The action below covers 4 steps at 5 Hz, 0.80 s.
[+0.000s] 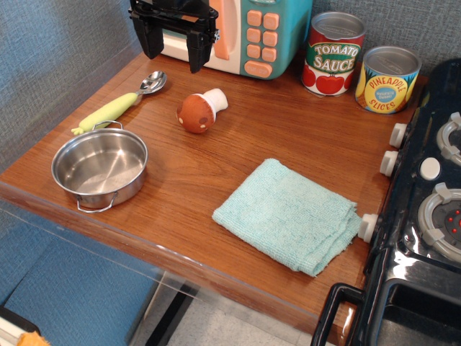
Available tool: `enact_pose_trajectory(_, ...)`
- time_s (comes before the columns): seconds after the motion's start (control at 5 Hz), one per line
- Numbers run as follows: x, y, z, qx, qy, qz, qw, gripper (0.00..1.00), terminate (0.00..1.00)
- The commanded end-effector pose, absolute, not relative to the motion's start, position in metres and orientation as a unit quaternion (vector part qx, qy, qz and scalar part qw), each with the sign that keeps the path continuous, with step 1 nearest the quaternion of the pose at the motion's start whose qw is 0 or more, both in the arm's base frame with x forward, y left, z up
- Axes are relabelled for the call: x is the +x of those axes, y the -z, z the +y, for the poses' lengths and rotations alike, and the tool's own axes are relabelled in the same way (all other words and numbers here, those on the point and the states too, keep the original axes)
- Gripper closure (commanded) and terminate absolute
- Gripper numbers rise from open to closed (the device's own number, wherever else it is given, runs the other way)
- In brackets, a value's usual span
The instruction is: Move the yellow spoon to the left of the blue towel.
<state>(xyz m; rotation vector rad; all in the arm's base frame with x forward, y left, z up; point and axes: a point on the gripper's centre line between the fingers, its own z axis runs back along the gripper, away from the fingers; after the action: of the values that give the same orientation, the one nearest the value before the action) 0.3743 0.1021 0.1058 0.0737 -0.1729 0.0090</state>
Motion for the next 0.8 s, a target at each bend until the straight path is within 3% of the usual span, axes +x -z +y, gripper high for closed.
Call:
enact_pose_trajectory(0.0,0.374,-0.106,0.102,0.037,-0.005,-0.086,0.996,0.0,0.0)
enact_pose_trajectory(0.2,0.367,-0.106,0.115,0.0,-0.052,-0.099,0.994,0.0,0.0)
enact_pose_trajectory(0.6,0.366,-0.095,0.173,0.042,-0.103,-0.104,0.988,0.0,0.0)
